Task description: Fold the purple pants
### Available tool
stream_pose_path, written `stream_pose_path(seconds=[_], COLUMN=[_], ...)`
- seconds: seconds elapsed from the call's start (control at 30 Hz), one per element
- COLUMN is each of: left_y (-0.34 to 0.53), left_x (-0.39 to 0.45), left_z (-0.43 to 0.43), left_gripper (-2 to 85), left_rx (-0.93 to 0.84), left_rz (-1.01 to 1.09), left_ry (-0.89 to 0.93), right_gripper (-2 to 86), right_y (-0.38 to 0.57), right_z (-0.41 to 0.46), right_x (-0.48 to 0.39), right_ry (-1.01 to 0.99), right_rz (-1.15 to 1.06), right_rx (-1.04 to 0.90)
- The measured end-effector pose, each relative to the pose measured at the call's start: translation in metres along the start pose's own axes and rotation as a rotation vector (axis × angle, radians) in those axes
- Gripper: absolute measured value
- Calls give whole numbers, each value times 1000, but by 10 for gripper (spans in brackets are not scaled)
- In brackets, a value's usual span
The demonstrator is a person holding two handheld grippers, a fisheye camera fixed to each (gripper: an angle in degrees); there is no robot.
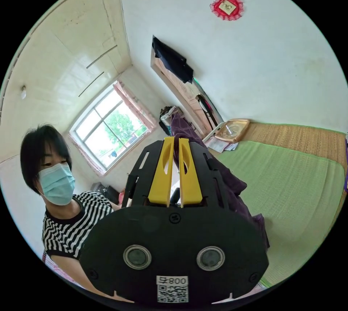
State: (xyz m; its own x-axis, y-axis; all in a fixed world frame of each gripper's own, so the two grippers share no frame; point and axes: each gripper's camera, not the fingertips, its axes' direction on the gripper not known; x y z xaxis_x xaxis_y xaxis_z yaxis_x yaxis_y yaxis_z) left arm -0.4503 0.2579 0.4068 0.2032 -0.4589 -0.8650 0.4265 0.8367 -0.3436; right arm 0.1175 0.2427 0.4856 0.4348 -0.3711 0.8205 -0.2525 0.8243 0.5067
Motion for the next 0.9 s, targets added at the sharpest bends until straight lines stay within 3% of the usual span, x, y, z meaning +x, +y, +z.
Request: stream_pose_path(seconds=[0.33, 0.6, 0.7, 0.77, 0.83, 0.9], left_y=[-49, -45, -24, -10, 12, 26], left_x=[66, 153, 166, 159, 139, 127], left_z=[-12, -75, -68, -49, -18, -6], left_gripper=[135, 42, 42, 46, 50, 51], left_rx=[-1, 84, -2, -117, -314, -384], left_rz=[134, 346, 401, 385, 303, 216], left_ry=[-183, -430, -536, -563, -603, -561], right_gripper=[17, 17, 15, 12, 6, 4], right_y=[-86, -93, -28, 58, 154, 249], right_z=[101, 37, -17, -60, -98, -124], right_x=[-49, -65, -15, 57, 113, 134], right_ry=[-123, -127, 31, 206, 293, 298], right_rz=[-8, 6, 152, 404, 689, 863], right_rx=[19, 280, 349, 352, 427, 512])
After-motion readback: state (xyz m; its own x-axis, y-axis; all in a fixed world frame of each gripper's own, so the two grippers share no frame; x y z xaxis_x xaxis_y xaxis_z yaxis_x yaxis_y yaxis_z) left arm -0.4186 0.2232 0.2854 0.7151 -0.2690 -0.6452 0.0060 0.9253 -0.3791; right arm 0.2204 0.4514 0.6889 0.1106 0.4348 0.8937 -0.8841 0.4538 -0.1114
